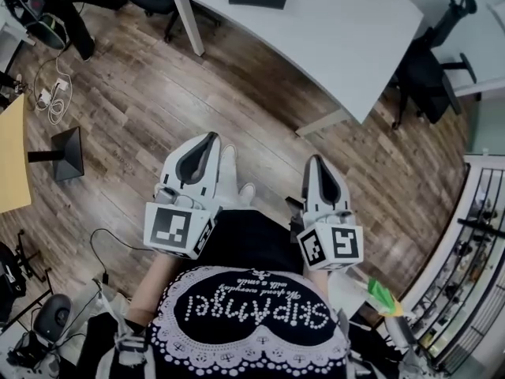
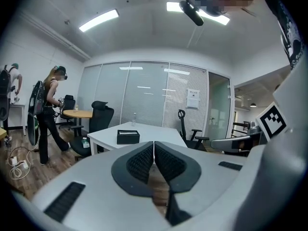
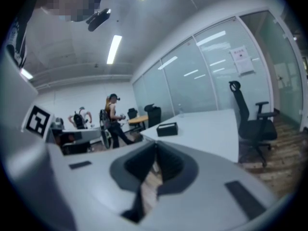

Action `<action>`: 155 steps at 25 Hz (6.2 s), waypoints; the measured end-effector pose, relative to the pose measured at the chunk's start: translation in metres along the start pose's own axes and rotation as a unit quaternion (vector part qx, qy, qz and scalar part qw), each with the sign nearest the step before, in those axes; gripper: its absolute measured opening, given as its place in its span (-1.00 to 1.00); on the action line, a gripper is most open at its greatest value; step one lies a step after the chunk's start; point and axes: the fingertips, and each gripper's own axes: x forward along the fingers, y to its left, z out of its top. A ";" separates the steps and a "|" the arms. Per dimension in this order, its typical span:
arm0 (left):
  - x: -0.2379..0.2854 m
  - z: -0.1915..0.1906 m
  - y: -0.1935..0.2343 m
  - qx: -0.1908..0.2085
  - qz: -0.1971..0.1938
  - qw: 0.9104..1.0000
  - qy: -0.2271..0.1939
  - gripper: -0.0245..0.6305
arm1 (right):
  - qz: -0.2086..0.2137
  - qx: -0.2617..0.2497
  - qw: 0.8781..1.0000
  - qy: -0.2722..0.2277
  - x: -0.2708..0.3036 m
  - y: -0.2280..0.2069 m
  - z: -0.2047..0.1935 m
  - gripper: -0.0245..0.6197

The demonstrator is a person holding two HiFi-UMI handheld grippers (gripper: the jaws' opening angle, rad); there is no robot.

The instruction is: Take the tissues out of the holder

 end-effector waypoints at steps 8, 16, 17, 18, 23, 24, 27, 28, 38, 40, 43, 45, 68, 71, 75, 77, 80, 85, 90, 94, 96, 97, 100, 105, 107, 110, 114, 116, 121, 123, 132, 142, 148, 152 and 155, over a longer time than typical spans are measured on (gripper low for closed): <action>0.047 0.022 0.047 -0.003 -0.006 1.000 0.006 -0.85 | 0.005 -0.007 1.000 -0.003 0.071 0.012 0.026 -0.81; 0.088 0.032 0.099 -0.003 -0.007 1.000 -0.001 -0.85 | 0.004 -0.009 1.000 0.000 0.131 0.021 0.037 -0.81; 0.092 0.031 0.103 -0.003 -0.009 1.000 -0.001 -0.85 | 0.002 -0.008 1.000 -0.001 0.136 0.020 0.037 -0.81; 0.095 0.030 0.107 -0.002 -0.013 1.000 0.000 -0.84 | -0.001 -0.007 1.000 -0.001 0.140 0.021 0.037 -0.81; 0.107 0.031 0.126 0.000 -0.019 1.000 0.008 -0.85 | -0.012 -0.001 1.000 0.002 0.158 0.024 0.039 -0.81; 0.106 0.031 0.126 -0.001 -0.017 1.000 0.009 -0.85 | -0.014 -0.001 1.000 0.004 0.157 0.023 0.040 -0.82; 0.111 0.026 0.127 -0.005 -0.014 1.000 0.012 -0.85 | -0.016 0.001 1.000 0.007 0.160 0.017 0.037 -0.82; 0.114 0.025 0.129 -0.006 -0.013 1.000 0.014 -0.85 | -0.016 0.001 1.000 0.008 0.164 0.015 0.036 -0.82; 0.158 0.019 0.145 -0.020 0.009 0.999 0.034 -0.85 | 0.002 0.007 0.999 0.034 0.211 -0.007 0.038 -0.82; 0.169 0.023 0.146 -0.023 0.011 0.999 0.035 -0.85 | 0.001 0.006 0.999 0.037 0.220 -0.015 0.045 -0.81; 0.189 0.030 0.145 -0.027 0.010 0.999 0.034 -0.85 | 0.004 0.004 0.999 0.038 0.235 -0.028 0.056 -0.82; 0.203 0.034 0.144 -0.025 0.013 0.999 0.032 -0.85 | 0.009 0.002 0.999 0.039 0.246 -0.036 0.061 -0.82; 0.297 0.068 0.146 -0.022 0.073 0.997 0.001 -0.85 | 0.062 -0.016 0.997 0.034 0.329 -0.107 0.110 -0.81; 0.299 0.070 0.144 -0.014 0.072 0.997 0.003 -0.85 | 0.062 -0.008 0.998 0.030 0.328 -0.110 0.112 -0.81; 0.301 0.073 0.149 -0.006 0.077 0.997 0.003 -0.85 | 0.059 -0.002 0.998 0.025 0.326 -0.114 0.114 -0.81; 0.302 0.077 0.150 -0.004 0.076 0.997 0.001 -0.85 | 0.056 -0.001 0.998 0.026 0.326 -0.116 0.114 -0.82; 0.304 0.080 0.151 -0.005 0.074 0.997 0.001 -0.85 | 0.052 0.001 0.998 0.029 0.327 -0.117 0.115 -0.81; 0.314 0.081 0.163 -0.005 0.070 0.998 0.004 -0.85 | 0.049 0.004 0.998 0.032 0.340 -0.113 0.116 -0.81; 0.333 0.088 0.184 -0.008 0.058 0.998 0.007 -0.85 | 0.035 0.008 0.999 0.037 0.361 -0.108 0.121 -0.81; 0.354 0.098 0.206 -0.009 0.042 0.999 0.006 -0.85 | 0.019 0.008 0.999 0.035 0.385 -0.103 0.131 -0.82; 0.365 0.102 0.218 -0.009 0.032 0.999 0.007 -0.85 | 0.012 0.008 0.999 0.033 0.400 -0.099 0.136 -0.82; 0.371 0.103 0.224 -0.009 0.027 1.000 0.008 -0.84 | 0.008 0.009 0.999 0.031 0.408 -0.097 0.139 -0.82; 0.386 0.107 0.244 -0.006 0.013 1.000 0.011 -0.85 | -0.002 0.010 1.000 0.025 0.430 -0.089 0.145 -0.82; 0.406 0.116 0.279 -0.003 -0.003 1.000 0.011 -0.84 | -0.017 0.014 1.000 0.022 0.459 -0.074 0.150 -0.82; 0.414 0.117 0.289 -0.003 -0.013 1.000 0.013 -0.85 | -0.028 0.017 0.999 0.022 0.466 -0.071 0.149 -0.82; 0.423 0.114 0.299 -0.002 -0.029 0.999 0.019 -0.85 | -0.044 0.021 0.999 0.020 0.474 -0.067 0.148 -0.81; 0.431 0.112 0.305 -0.004 -0.054 0.998 0.024 -0.85 | -0.067 0.022 0.997 0.020 0.476 -0.062 0.147 -0.82; 0.434 0.112 0.309 -0.004 -0.062 0.998 0.025 -0.85 | -0.076 0.023 0.997 0.020 0.477 -0.060 0.146 -0.81; 0.436 0.112 0.318 -0.008 -0.066 0.998 0.024 -0.85 | -0.085 0.023 0.996 0.022 0.479 -0.055 0.145 -0.82; 0.436 0.111 0.319 -0.009 -0.068 0.997 0.025 -0.85 | -0.088 0.022 0.996 0.023 0.479 -0.054 0.146 -0.82; 0.434 0.111 0.322 -0.016 -0.069 0.997 0.020 -0.85 | -0.085 0.016 0.996 0.025 0.480 -0.048 0.146 -0.82; 0.440 0.115 0.312 -0.008 -0.069 0.997 0.020 -0.85 | -0.080 0.021 0.996 0.022 0.483 -0.062 0.145 -0.81; 0.441 0.117 0.312 -0.005 -0.072 0.997 0.022 -0.85 | -0.073 0.026 0.997 0.021 0.489 -0.061 0.145 -0.82; 0.442 0.118 0.312 -0.004 -0.070 0.997 0.023 -0.85 | -0.071 0.028 0.997 0.019 0.491 -0.063 0.147 -0.81; 0.444 0.119 0.312 -0.002 -0.068 0.997 0.023 -0.85 | -0.072 0.029 0.997 0.017 0.493 -0.066 0.149 -0.81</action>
